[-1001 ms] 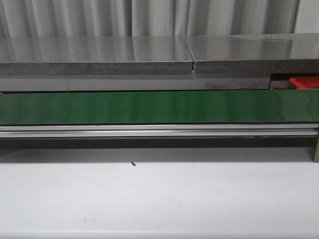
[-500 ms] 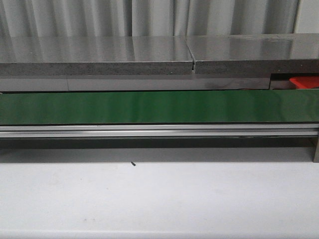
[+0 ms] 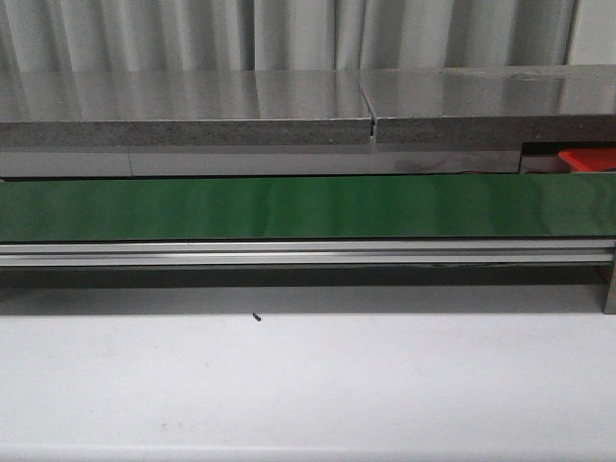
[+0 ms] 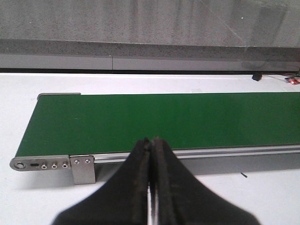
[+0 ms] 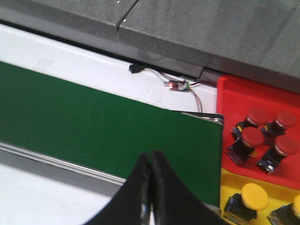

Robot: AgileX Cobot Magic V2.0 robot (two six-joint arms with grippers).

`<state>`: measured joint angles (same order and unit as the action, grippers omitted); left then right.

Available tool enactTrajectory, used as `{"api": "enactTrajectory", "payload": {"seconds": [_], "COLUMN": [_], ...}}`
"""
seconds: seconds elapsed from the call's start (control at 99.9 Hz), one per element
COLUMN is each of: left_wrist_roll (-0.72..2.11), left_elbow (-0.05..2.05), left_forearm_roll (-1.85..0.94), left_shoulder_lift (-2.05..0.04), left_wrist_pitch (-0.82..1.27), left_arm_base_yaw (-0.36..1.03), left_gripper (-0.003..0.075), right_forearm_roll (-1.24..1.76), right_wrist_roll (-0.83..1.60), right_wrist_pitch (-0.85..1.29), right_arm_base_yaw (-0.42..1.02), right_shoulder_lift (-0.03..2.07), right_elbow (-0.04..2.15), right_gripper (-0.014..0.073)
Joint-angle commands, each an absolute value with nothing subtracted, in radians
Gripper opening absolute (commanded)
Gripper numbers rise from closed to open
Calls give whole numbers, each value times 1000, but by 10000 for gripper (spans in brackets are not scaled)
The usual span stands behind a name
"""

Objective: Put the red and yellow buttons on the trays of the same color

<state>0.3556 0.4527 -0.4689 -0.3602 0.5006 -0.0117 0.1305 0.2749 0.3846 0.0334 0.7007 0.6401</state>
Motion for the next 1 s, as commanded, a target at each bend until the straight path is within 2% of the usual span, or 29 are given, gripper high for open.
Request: {"api": "enactTrajectory", "payload": {"seconds": [0.0, 0.13, 0.6, 0.811, 0.991], "left_wrist_roll": [353, 353, 353, 353, 353], "left_elbow": [479, 479, 479, 479, 479], "left_forearm_roll": [-495, -495, -495, -495, -495], "left_shoulder_lift": [-366, -366, -366, -366, -366], "left_wrist_pitch": [433, 433, 433, 433, 433], "left_arm_base_yaw": [-5, -5, -5, -5, -5], "left_gripper": [-19, -19, -19, -19, -19], "right_forearm_roll": [0, -116, -101, -96, -95], "right_wrist_roll": [123, 0, -13, -19, -26], "right_wrist_pitch": [256, 163, 122, 81, 93], "right_arm_base_yaw": [37, 37, 37, 35, 35], "right_shoulder_lift": [627, 495, -31, -22, -22], "right_elbow": [601, 465, 78, -26, -27], "right_gripper": [-67, -67, -67, -67, -67]}}
